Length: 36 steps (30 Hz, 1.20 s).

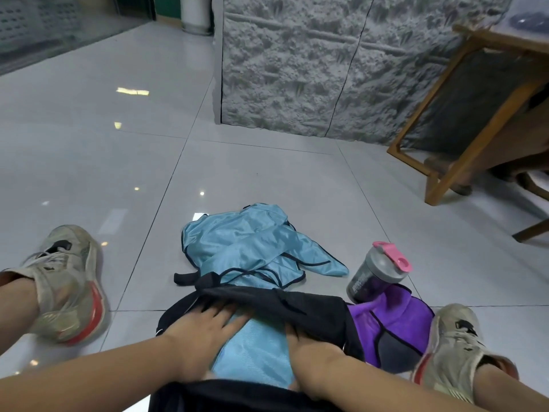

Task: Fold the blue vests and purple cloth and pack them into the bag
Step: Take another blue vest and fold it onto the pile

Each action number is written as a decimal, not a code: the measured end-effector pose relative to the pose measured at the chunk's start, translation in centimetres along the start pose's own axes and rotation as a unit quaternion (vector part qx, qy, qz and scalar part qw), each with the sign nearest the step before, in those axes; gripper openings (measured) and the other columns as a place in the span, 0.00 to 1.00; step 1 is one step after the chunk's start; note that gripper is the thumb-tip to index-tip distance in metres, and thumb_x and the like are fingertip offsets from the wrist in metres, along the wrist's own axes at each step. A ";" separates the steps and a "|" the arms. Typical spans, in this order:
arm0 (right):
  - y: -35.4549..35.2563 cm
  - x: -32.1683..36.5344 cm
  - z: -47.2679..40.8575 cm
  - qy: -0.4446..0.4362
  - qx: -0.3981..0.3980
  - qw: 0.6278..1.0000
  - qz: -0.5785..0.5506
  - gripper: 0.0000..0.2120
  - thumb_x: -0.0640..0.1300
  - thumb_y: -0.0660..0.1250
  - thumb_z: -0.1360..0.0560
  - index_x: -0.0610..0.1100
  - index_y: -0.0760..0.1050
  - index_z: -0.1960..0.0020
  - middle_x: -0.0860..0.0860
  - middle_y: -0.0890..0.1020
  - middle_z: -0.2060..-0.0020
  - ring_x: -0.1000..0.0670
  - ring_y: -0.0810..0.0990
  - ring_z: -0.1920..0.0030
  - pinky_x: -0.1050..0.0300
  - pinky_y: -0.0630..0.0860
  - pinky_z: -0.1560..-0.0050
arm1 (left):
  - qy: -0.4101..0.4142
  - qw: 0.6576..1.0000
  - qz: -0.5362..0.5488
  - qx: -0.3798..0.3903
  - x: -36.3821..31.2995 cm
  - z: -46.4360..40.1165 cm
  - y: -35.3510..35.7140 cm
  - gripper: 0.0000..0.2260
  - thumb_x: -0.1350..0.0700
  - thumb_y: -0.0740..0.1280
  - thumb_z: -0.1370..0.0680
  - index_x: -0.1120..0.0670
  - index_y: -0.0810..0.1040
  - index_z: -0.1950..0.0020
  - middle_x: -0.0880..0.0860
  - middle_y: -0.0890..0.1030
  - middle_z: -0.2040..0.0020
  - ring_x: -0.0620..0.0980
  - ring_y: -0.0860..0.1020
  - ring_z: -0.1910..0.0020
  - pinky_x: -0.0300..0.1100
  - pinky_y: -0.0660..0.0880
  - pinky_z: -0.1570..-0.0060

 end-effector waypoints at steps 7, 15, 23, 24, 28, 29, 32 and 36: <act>-7.2 3.8 3.2 -0.051 -0.041 0.998 -0.014 0.21 0.43 0.68 0.19 0.33 0.73 0.31 0.36 0.76 0.31 0.38 0.77 0.33 0.49 0.75 0.36 | 0.154 0.957 0.024 -0.244 -3.3 0.3 -7.2 0.27 0.34 0.57 0.20 0.56 0.78 0.38 0.53 0.83 0.49 0.56 0.81 0.49 0.49 0.81 0.49; -19.6 0.0 3.0 -0.072 -0.165 0.914 -0.364 0.13 0.28 0.64 0.26 0.43 0.80 0.60 0.45 0.83 0.64 0.49 0.85 0.64 0.53 0.83 0.59 | -0.017 0.859 0.330 -0.390 2.1 -1.9 -17.7 0.12 0.48 0.60 0.25 0.51 0.79 0.49 0.46 0.77 0.56 0.48 0.73 0.55 0.48 0.74 0.54; -16.5 -2.6 -8.4 -0.026 -0.198 0.858 -0.473 0.21 0.36 0.63 0.20 0.47 0.75 0.29 0.48 0.81 0.53 0.45 0.81 0.56 0.47 0.81 0.54 | -0.196 0.894 0.366 -0.170 10.9 -9.6 -9.6 0.17 0.57 0.69 0.22 0.48 0.78 0.34 0.50 0.79 0.33 0.51 0.78 0.38 0.46 0.74 0.38; -15.8 -2.5 -9.6 -0.024 -0.185 0.862 -0.472 0.21 0.36 0.63 0.20 0.47 0.75 0.28 0.49 0.80 0.53 0.47 0.79 0.56 0.50 0.79 0.55 | -0.209 0.900 0.357 -0.134 11.5 -10.3 -8.2 0.17 0.55 0.70 0.23 0.48 0.78 0.34 0.51 0.79 0.33 0.51 0.78 0.38 0.46 0.75 0.38; -13.4 -2.3 -13.0 -0.013 -0.132 0.878 -0.459 0.21 0.34 0.66 0.19 0.43 0.73 0.27 0.51 0.78 0.57 0.55 0.76 0.64 0.64 0.74 0.65 | -0.252 0.911 0.326 -0.021 12.0 -12.0 -3.6 0.30 0.42 0.77 0.28 0.50 0.70 0.31 0.53 0.79 0.38 0.55 0.78 0.39 0.46 0.76 0.42; -12.6 -2.3 -14.0 -0.002 -0.124 0.885 -0.449 0.21 0.36 0.68 0.20 0.43 0.73 0.27 0.50 0.79 0.55 0.54 0.75 0.64 0.63 0.74 0.63 | -0.270 0.906 0.325 -0.020 12.1 -12.4 -2.8 0.31 0.40 0.76 0.28 0.51 0.68 0.32 0.54 0.78 0.38 0.56 0.78 0.41 0.47 0.76 0.43; -11.2 -1.8 -16.1 0.030 -0.116 0.886 -0.447 0.23 0.41 0.72 0.22 0.44 0.72 0.28 0.46 0.78 0.50 0.47 0.77 0.59 0.55 0.75 0.56 | -0.337 0.880 0.332 -0.039 12.9 -12.6 -1.4 0.26 0.40 0.73 0.26 0.51 0.67 0.37 0.55 0.72 0.38 0.58 0.78 0.43 0.49 0.77 0.45; -10.3 -0.5 -16.9 0.034 -0.095 0.767 -0.634 0.26 0.36 0.71 0.21 0.47 0.67 0.27 0.43 0.80 0.56 0.47 0.76 0.62 0.55 0.75 0.66 | -0.320 0.863 0.383 -0.082 14.1 -13.0 -2.2 0.10 0.52 0.71 0.23 0.50 0.72 0.60 0.51 0.79 0.55 0.54 0.78 0.54 0.44 0.72 0.57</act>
Point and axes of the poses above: each hand's wrist, its own z-axis away from the middle knuckle, its own y-axis out of the palm, x = y × z, the point moved 5 cm from there along -z, towards the middle knuckle
